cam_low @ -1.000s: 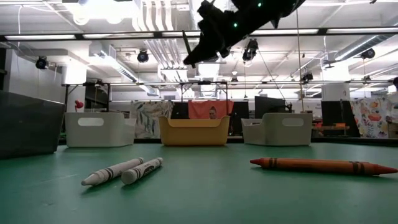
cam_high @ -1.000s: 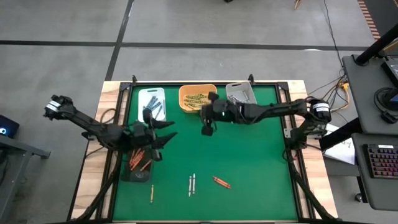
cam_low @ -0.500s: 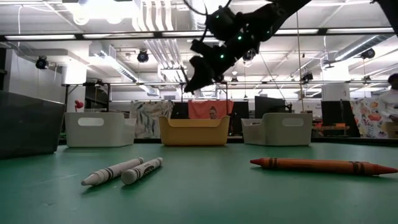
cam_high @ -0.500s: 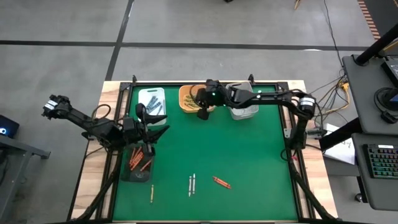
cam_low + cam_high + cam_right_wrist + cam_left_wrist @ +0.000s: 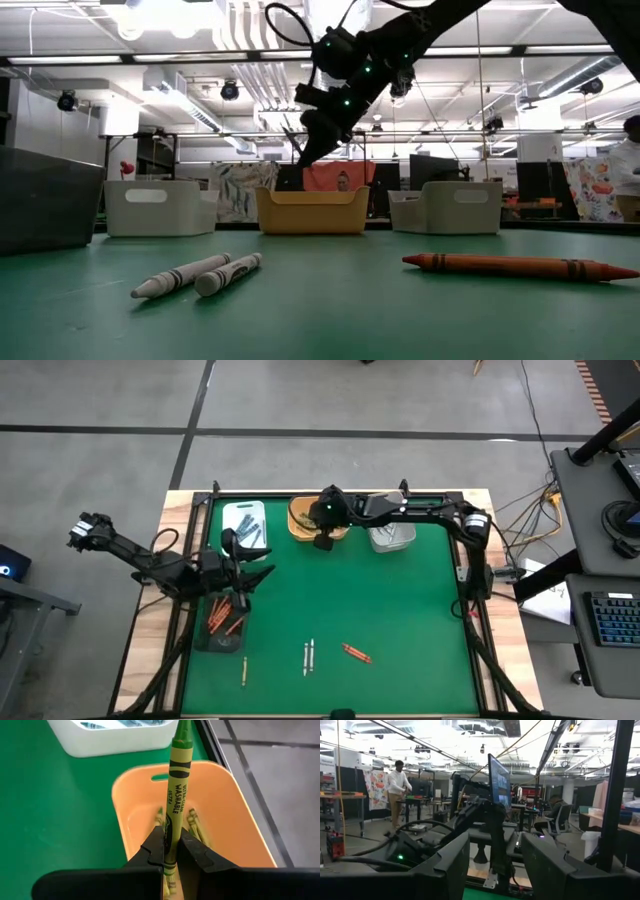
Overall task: Sort crayons
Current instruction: Put the green crayon into the yellow bin, then put the orange crayon into the black bin
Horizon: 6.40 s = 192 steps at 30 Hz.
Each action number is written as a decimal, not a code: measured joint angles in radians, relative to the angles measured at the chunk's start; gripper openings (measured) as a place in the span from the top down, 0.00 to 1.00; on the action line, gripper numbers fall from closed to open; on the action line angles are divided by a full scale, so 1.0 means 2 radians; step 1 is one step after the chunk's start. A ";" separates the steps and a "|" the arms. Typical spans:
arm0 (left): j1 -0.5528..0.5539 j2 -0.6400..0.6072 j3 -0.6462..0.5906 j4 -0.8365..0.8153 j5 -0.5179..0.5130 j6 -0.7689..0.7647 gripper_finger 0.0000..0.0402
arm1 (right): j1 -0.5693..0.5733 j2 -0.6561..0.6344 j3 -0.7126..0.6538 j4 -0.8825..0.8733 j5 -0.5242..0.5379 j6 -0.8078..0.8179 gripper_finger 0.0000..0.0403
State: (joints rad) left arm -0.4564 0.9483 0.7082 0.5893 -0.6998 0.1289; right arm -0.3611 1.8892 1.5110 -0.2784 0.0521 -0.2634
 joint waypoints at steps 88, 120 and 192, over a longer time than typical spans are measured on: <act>-0.060 0.350 0.261 -0.645 0.015 -0.373 0.60 | 0.371 -0.096 0.006 -0.393 -0.016 0.533 0.73; -0.079 0.350 0.260 -0.612 0.000 -0.397 0.60 | 0.433 0.045 0.007 -0.338 0.001 0.570 0.76; -0.075 0.350 0.025 0.152 0.042 -0.042 0.60 | 0.405 -0.232 -0.428 0.531 0.187 0.177 0.98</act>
State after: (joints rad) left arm -0.6073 1.6489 0.7583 0.8926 -0.6153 0.0446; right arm 0.4494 1.4247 0.6556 0.7833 0.4255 0.0903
